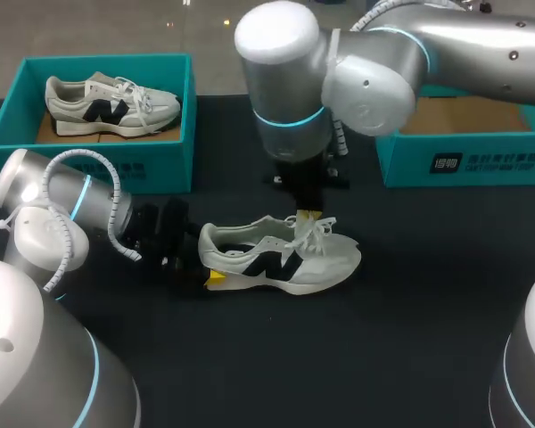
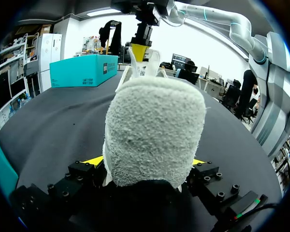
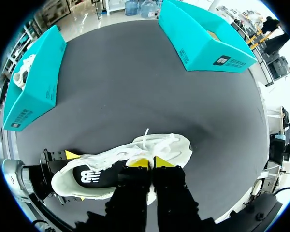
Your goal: Take the shoe out of the shoebox, open the shoe tongue, remove and reinsert the insole, then place the shoe into the shoebox
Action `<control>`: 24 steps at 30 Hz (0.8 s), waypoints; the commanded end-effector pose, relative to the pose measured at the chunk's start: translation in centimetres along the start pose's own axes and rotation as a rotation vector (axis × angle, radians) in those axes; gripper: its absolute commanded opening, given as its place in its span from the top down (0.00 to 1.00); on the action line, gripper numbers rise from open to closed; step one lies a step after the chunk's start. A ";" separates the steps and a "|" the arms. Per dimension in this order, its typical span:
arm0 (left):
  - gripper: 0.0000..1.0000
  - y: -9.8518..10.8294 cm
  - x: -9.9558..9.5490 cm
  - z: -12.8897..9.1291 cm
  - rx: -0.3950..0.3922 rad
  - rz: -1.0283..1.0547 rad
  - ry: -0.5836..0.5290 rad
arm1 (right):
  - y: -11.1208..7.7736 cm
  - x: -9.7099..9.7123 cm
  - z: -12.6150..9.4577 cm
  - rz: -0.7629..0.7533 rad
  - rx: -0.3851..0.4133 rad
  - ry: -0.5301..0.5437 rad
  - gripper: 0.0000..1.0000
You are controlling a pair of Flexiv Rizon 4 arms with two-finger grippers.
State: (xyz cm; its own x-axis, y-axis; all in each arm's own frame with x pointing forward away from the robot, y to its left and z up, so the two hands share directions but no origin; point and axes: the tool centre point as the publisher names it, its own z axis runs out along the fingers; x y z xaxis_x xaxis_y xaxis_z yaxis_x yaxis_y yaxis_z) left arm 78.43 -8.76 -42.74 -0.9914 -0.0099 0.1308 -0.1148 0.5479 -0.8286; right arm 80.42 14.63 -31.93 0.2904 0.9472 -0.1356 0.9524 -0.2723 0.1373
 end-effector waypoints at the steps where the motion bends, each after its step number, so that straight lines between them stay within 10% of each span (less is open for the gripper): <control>1: 1.00 0.3 -0.2 0.1 -0.004 -0.001 0.000 | 0.2 -1.8 0.3 0.087 -0.017 0.106 1.00; 24: 1.00 0.3 -0.2 0.1 -0.004 -0.001 0.000 | -0.6 -4.3 7.2 0.193 0.029 0.063 1.00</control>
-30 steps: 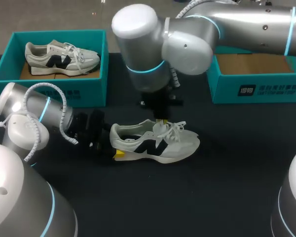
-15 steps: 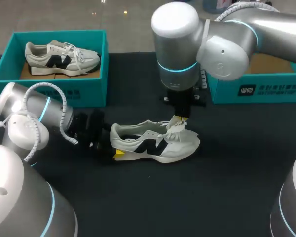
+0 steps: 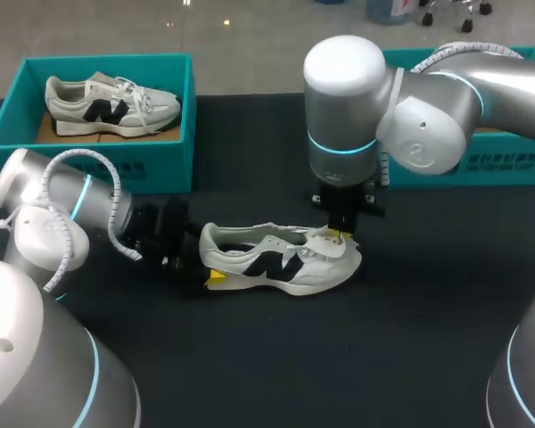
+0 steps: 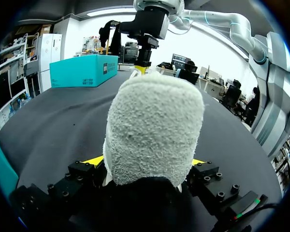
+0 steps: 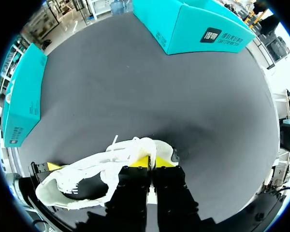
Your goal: Take the shoe out of the shoebox, open the shoe tongue, remove and reinsert the insole, then place the shoe into the shoebox
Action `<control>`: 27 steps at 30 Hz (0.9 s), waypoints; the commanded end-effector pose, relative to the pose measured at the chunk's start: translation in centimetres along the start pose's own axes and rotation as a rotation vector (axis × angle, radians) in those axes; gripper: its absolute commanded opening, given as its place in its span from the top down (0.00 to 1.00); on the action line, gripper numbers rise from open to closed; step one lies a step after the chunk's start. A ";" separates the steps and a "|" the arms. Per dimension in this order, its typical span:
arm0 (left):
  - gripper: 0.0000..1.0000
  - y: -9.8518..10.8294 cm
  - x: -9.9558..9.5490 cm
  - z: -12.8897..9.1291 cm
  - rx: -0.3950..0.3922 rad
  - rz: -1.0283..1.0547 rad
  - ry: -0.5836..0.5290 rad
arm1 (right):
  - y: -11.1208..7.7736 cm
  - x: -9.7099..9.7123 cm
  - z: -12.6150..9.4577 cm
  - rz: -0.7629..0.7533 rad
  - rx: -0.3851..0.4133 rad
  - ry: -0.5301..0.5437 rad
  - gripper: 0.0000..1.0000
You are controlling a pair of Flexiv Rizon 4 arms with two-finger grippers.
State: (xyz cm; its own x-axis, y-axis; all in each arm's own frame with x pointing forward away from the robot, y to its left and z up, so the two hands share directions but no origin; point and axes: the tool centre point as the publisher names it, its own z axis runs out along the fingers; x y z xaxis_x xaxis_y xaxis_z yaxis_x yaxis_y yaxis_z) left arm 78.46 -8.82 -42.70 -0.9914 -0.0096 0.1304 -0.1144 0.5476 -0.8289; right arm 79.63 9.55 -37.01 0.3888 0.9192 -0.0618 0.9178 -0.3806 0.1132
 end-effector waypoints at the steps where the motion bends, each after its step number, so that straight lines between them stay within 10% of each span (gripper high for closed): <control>1: 1.00 0.3 -0.2 0.0 -0.004 -0.001 0.000 | -0.6 -0.2 1.6 0.084 -0.006 0.005 1.00; 8: 1.00 0.3 -0.2 0.0 -0.004 -0.001 0.000 | -0.8 -0.3 1.2 0.083 -0.009 0.010 0.51; 12: 1.00 0.3 -0.2 0.0 -0.004 -0.001 0.000 | -0.7 -0.3 0.0 0.080 -0.033 0.017 0.00; 27: 1.00 0.3 -0.2 0.0 -0.004 -0.001 0.000 | -0.8 2.0 -8.8 -0.120 -0.202 0.173 0.00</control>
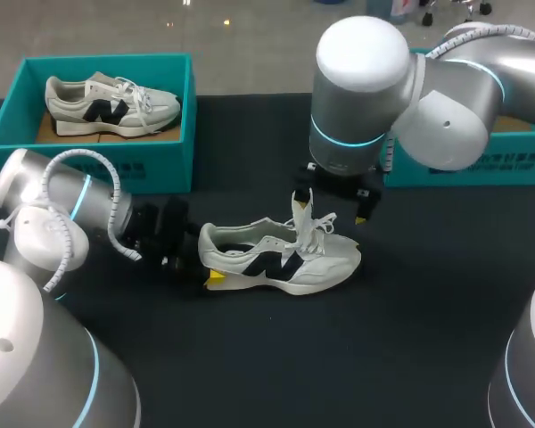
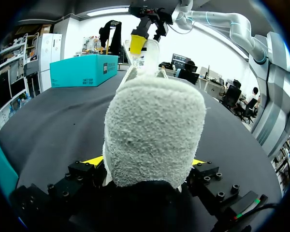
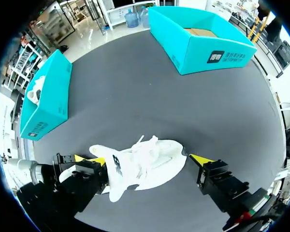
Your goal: Take the shoe out of the shoebox, open the shoe tongue, remove and reinsert the insole, then place the shoe into the shoebox
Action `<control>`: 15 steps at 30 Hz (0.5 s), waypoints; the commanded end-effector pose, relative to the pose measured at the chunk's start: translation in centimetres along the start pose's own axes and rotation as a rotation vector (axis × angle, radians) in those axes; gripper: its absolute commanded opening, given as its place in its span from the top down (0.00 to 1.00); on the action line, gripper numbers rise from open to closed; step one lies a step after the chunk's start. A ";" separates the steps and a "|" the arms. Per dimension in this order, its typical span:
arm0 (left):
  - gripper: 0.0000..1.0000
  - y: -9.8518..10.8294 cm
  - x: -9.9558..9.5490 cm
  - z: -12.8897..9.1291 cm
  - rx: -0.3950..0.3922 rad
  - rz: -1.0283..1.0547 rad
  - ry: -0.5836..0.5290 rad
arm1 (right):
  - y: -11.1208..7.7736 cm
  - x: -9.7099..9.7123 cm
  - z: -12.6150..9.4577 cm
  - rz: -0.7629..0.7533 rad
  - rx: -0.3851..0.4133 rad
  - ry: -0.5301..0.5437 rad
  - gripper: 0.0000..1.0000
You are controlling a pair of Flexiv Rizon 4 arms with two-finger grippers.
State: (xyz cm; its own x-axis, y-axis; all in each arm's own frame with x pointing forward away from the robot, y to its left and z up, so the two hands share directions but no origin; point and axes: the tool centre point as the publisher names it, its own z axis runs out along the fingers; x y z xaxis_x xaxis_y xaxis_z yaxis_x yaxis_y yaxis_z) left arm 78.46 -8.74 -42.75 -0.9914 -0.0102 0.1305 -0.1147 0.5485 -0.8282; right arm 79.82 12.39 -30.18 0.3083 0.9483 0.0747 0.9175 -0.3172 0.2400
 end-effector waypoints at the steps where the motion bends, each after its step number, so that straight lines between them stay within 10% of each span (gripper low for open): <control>1: 1.00 0.2 -0.2 0.1 -0.003 -0.001 0.000 | -0.5 0.4 -2.1 -0.085 -0.077 0.040 0.00; 15: 1.00 0.2 -0.2 0.1 -0.003 -0.001 0.000 | -2.1 5.1 -5.1 -0.676 -0.013 0.244 0.00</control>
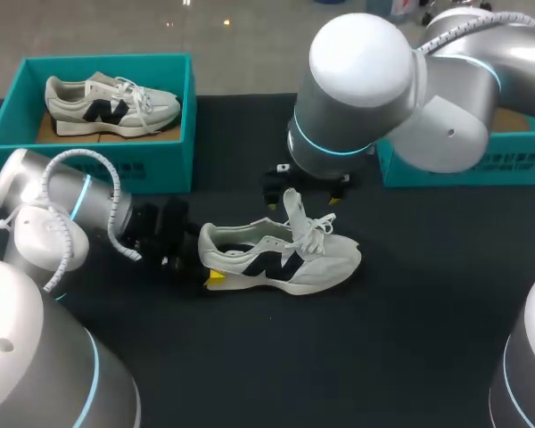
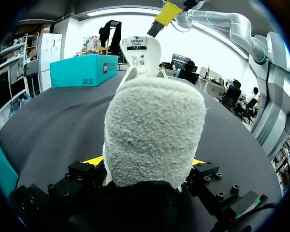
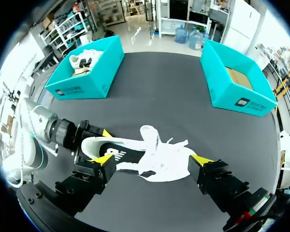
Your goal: Take the shoe out of the shoebox, open the shoe tongue, remove and reinsert the insole, then place the shoe into the shoebox
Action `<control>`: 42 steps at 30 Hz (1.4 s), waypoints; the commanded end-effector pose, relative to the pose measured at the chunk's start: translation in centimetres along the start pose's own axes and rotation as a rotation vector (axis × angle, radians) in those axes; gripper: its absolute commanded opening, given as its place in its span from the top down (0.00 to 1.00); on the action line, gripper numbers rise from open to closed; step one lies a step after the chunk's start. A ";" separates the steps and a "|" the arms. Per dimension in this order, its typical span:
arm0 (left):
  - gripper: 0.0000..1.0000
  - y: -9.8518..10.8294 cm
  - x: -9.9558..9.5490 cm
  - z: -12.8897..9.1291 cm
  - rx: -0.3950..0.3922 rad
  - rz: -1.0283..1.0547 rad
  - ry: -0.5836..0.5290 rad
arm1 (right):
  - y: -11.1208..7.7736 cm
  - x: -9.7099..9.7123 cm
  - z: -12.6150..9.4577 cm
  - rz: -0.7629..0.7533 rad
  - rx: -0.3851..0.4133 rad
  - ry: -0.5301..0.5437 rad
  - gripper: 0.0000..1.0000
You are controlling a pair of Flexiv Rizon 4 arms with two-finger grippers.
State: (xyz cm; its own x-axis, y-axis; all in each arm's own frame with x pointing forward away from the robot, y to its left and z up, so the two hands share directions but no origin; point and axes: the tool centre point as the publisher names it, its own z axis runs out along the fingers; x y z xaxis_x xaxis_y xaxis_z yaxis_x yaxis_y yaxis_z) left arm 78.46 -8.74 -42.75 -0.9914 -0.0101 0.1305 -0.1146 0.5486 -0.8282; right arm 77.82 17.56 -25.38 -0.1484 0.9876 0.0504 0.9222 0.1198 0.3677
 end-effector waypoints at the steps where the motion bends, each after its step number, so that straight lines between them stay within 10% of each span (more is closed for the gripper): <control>1: 1.00 0.2 -0.2 0.1 -0.003 -0.001 0.000 | 0.4 0.3 0.1 -0.217 0.068 0.153 0.00; 14: 1.00 0.2 -0.2 0.1 -0.003 -0.001 0.000 | 0.4 0.3 0.1 -0.217 0.068 0.153 0.00; 20: 1.00 0.2 -0.2 0.1 -0.003 -0.001 0.000 | 1.1 2.9 -0.9 -0.830 -0.065 0.189 0.00; 25: 1.00 0.2 -0.2 0.1 -0.003 -0.001 0.000 | 1.1 3.3 -0.7 -1.117 0.075 0.147 0.00; 42: 1.00 0.2 -0.2 0.1 -0.003 -0.001 0.000 | 1.2 4.0 0.1 -1.191 0.058 0.145 0.00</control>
State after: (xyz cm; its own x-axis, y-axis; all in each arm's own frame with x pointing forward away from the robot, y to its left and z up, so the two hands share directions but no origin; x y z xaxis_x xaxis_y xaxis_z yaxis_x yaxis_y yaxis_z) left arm 78.45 -8.74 -42.75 -0.9914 -0.0100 0.1305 -0.1146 0.5485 -0.8282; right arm 77.93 20.55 -24.20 -0.9295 0.3293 -0.1661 0.2833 0.9258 0.2502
